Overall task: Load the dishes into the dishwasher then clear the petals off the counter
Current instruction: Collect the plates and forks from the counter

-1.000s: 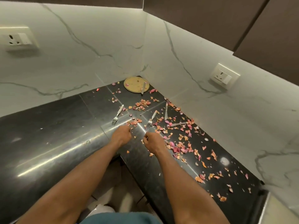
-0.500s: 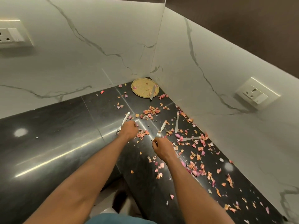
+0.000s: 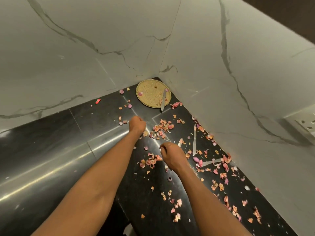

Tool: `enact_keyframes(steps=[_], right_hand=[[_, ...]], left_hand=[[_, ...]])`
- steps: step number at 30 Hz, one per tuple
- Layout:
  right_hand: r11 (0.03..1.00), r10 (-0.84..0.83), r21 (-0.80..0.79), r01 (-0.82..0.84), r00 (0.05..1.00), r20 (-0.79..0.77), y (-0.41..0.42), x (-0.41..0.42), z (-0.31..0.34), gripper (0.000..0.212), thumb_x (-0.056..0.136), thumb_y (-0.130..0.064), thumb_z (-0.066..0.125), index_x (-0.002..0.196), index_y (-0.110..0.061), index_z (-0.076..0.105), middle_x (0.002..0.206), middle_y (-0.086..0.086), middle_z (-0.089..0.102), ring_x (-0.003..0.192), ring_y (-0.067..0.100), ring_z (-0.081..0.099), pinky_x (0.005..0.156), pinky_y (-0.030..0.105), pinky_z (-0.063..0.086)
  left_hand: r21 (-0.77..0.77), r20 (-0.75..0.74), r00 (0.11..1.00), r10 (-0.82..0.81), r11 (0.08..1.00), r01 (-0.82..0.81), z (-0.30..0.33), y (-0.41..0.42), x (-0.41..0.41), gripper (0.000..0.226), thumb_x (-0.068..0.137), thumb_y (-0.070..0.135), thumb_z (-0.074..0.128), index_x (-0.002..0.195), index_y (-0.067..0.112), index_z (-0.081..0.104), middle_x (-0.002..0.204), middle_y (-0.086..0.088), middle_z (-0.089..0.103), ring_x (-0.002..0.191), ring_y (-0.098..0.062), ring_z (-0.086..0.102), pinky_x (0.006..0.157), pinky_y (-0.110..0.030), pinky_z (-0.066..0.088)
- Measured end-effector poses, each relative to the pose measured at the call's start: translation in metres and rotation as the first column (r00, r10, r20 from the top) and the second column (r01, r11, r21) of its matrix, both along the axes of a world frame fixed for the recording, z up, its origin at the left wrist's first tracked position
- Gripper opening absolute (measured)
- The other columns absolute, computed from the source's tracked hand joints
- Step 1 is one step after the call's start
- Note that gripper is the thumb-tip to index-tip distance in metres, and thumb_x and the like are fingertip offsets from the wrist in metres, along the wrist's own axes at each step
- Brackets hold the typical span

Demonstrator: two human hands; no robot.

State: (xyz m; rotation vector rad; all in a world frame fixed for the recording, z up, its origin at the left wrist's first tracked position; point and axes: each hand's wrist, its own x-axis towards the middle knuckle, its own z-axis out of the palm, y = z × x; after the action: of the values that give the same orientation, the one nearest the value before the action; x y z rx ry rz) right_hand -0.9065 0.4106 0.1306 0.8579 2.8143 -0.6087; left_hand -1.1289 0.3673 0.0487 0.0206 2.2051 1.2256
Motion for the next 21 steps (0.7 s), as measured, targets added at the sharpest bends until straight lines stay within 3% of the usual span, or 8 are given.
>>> enact_keyframes(steps=[4,10,15,18,20,21], right_hand=[[0.999,0.042,-0.003,-0.042,0.998,0.041,0.012,-0.019,-0.006,0.025,0.102,-0.025,0.041,0.078,-0.025,0.050,0.084,-0.002,0.059,0.074,0.019,0.057,0.068,0.038,0.050],[0.998,0.059,-0.033,-0.058,0.997,0.041,0.027,-0.051,-0.013,0.021,0.105,-0.029,0.043,0.088,-0.026,0.055,0.090,-0.002,0.061,0.077,0.015,0.056,0.071,0.036,0.050],[0.998,0.047,-0.034,-0.047,0.999,-0.010,0.036,-0.072,-0.004,0.020,0.106,-0.028,0.043,0.089,-0.025,0.053,0.092,-0.002,0.060,0.080,0.016,0.055,0.071,0.034,0.045],[1.000,0.013,-0.024,-0.014,0.999,-0.041,0.043,-0.072,0.000,0.022,0.106,-0.027,0.044,0.096,-0.018,0.061,0.096,0.000,0.064,0.082,0.018,0.058,0.073,0.035,0.048],[0.999,-0.013,-0.030,0.012,0.999,-0.050,0.047,-0.065,-0.002,0.022,0.106,-0.028,0.044,0.096,-0.019,0.062,0.094,-0.002,0.064,0.080,0.016,0.057,0.071,0.034,0.047],[0.999,-0.027,-0.035,0.026,0.998,-0.048,0.048,-0.061,-0.003,0.022,0.107,-0.028,0.045,0.097,-0.019,0.063,0.094,-0.002,0.064,0.079,0.015,0.057,0.071,0.034,0.048]], left_hand=[[0.011,0.039,0.997,0.072,0.997,-0.073,-0.007,0.030,-0.029,0.024,0.085,0.007,0.056,0.064,0.011,0.066,0.078,-0.019,0.073,0.075,-0.036,0.073,0.070,-0.052,0.063],[0.049,0.096,0.988,0.124,0.990,-0.130,-0.056,0.074,-0.072,0.019,0.087,0.018,0.065,0.070,0.009,0.067,0.080,-0.019,0.073,0.076,-0.035,0.073,0.070,-0.054,0.062],[0.064,0.142,0.971,0.193,0.977,-0.204,0.007,0.076,-0.075,0.023,0.094,0.020,0.064,0.081,0.000,0.065,0.073,-0.019,0.070,0.068,-0.033,0.073,0.069,-0.050,0.063],[0.021,0.148,0.957,0.248,0.967,-0.254,0.019,0.082,-0.083,0.037,0.093,0.028,0.069,0.069,0.007,0.052,0.058,-0.011,0.061,0.062,-0.031,0.074,0.066,-0.044,0.063],[-0.011,0.145,0.952,0.269,0.963,-0.271,0.016,0.089,-0.089,0.039,0.088,0.037,0.070,0.074,0.003,0.059,0.060,-0.012,0.064,0.064,-0.031,0.074,0.067,-0.044,0.063],[-0.040,0.122,0.952,0.280,0.960,-0.277,0.015,0.093,-0.091,0.041,0.086,0.040,0.068,0.087,-0.001,0.067,0.071,-0.015,0.068,0.070,-0.032,0.074,0.069,-0.044,0.063]])
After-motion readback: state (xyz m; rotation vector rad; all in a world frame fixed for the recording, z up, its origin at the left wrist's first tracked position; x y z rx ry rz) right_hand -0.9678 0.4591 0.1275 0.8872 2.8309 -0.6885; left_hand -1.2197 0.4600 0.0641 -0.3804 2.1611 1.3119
